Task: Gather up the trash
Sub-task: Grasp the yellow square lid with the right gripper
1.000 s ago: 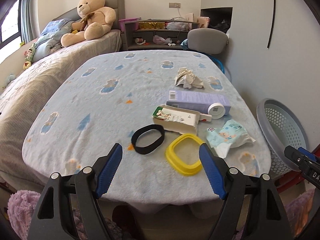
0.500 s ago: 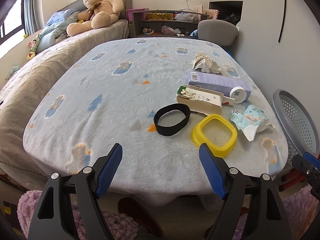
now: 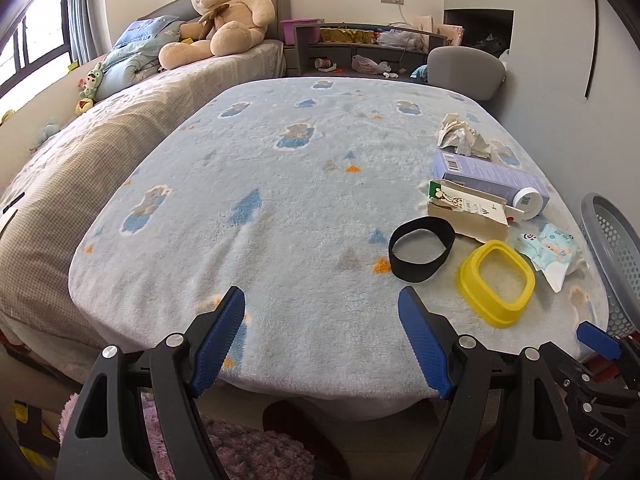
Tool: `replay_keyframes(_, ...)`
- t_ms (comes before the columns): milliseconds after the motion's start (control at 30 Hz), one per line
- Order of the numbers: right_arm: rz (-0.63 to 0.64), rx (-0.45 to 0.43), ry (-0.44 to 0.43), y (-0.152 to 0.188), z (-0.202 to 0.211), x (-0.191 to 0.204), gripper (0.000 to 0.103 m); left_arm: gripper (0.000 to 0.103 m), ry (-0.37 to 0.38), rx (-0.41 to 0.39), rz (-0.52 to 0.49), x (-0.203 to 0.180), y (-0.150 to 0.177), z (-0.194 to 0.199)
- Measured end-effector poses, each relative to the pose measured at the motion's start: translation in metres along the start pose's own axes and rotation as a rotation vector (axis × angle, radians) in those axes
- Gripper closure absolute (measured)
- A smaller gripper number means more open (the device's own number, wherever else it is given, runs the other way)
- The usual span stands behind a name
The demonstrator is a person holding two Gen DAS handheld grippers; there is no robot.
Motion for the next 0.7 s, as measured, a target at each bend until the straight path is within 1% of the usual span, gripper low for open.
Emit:
replay_keyframes(167,0.012,-0.002,0.017,-0.010,-0.013,0.014,0.024,0.027,0.008,0.004,-0.004,0.008,-0.002,-0.006)
replay_keyframes(267,0.016,-0.010,0.028,-0.016,-0.018,0.020,0.020,0.027,0.014,0.006,-0.002,0.013,-0.003,-0.009)
replay_keyframes(567,0.027,-0.017,0.082,-0.032,-0.030,0.027,0.020,0.027,0.026,0.014,0.006,0.025,-0.003,-0.016)
replay_keyframes(700,0.041,-0.007,0.108,-0.037,-0.036,0.029,0.020,0.027,0.033,0.014,0.008,0.027,-0.003,-0.017)
Point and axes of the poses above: each gripper's, at about its wrist camera, not at the fingertips, and z roughly against the way its jaws point, x to its left, y to its underside, the point moved 8 cm from there along -z, roughly the way its jaws point, and after that the axes turned 9 degrees about x, right-handed, at the moved point
